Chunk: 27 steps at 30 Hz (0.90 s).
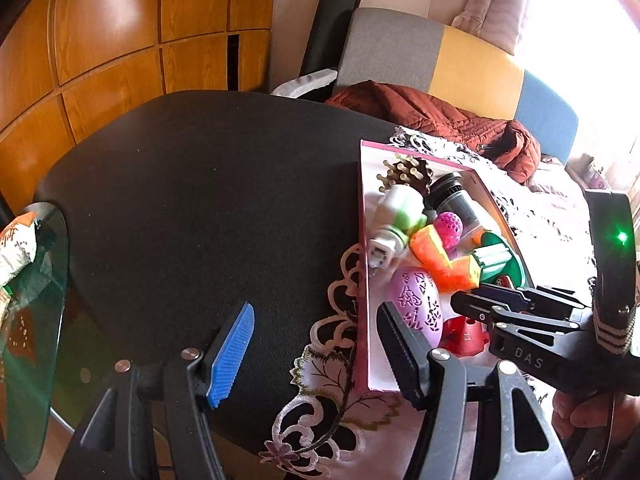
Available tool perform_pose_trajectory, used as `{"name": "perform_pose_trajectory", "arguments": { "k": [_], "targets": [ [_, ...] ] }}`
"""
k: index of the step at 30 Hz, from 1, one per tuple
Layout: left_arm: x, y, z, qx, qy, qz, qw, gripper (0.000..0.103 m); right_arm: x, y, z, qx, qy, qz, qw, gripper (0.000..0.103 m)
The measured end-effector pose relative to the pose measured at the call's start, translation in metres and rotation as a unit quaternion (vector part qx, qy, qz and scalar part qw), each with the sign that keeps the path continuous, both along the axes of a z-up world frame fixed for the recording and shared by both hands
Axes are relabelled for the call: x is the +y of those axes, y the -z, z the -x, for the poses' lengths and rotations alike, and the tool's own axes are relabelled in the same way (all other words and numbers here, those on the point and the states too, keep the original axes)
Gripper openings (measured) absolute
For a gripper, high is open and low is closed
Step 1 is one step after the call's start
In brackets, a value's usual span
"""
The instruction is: Organize rigid objects
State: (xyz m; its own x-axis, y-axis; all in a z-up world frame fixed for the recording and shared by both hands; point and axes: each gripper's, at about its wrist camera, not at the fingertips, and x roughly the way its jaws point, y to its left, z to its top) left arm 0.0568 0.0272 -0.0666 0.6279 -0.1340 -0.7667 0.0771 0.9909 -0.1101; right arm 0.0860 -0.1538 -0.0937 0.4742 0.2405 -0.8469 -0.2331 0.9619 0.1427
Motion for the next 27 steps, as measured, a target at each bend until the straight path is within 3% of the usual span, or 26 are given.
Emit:
{"name": "perform_pose_trajectory", "arguments": {
  "k": [10, 13, 22, 27],
  "targets": [
    [-0.013, -0.01, 0.008, -0.02, 0.007, -0.017, 0.9996, 0.065, -0.006, -0.009, 0.019, -0.031, 0.019, 0.01, 0.999, 0.051],
    [-0.017, -0.014, 0.012, -0.029, 0.011, -0.021, 0.9993, 0.065, -0.008, -0.018, 0.028, -0.051, 0.033, 0.011, 0.998, 0.061],
    [-0.029, -0.026, 0.026, -0.058, 0.023, -0.023, 0.9978, 0.066, -0.025, -0.041, 0.052, -0.111, 0.136, 0.031, 0.984, 0.081],
    [-0.038, -0.033, 0.035, -0.068, 0.032, -0.012, 0.9971, 0.077, -0.032, -0.047, 0.066, -0.13, 0.181, 0.047, 0.974, 0.085]
  ]
}}
